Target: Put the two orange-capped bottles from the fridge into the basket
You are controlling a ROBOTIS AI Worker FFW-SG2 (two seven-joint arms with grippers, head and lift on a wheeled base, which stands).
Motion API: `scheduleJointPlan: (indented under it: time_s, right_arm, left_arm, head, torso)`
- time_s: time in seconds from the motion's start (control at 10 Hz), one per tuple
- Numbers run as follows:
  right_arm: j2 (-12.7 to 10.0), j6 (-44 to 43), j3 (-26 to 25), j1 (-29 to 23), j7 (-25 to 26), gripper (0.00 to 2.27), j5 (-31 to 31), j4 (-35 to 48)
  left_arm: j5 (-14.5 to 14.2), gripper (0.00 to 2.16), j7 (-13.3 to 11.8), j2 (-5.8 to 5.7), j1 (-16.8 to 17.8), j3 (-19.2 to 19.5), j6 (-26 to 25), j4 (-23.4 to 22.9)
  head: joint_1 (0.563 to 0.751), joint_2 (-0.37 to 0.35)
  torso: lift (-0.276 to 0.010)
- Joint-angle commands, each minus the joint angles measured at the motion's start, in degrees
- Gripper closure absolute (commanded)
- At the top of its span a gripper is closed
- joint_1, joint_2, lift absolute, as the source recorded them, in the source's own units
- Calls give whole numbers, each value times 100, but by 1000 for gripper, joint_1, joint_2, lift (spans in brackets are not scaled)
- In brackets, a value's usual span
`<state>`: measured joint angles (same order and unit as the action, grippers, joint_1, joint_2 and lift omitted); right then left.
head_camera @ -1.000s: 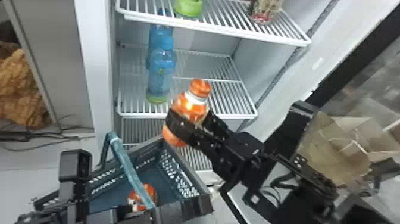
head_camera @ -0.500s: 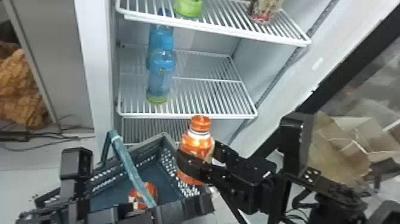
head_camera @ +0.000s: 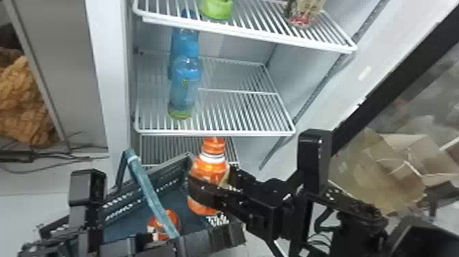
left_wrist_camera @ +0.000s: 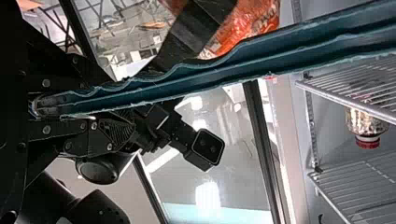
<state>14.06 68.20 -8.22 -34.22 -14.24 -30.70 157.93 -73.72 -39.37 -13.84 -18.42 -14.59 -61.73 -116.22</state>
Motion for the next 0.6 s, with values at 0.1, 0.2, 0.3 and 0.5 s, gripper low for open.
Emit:
scheduleJointPlan:
  time_s: [0.1,0.2,0.3,0.5]
  right_arm:
    - [1,140,11,19,0,674,-129,-36]
    - [1,140,-12,19,0,611,-152,-64]
    - [1,140,-12,19,0,498,-152,-92]
    - [-8,98,-12,75,-123,427,-186,-331]
  left_arm:
    - [3,1150,0,4,-14,8,0,-1]
    - [3,1150,0,4,-14,19,0,-1]
    - [3,1150,0,4,-14,8,0,-1]
    - [3,1150,0,4,-14,19,0,-1]
  head:
    - [695,-350]
    - [695,-350]
    - [695,-350]
    - [695,-350]
  torso:
    - [-235]
    - [-235]
    - [-235]
    - [-235]
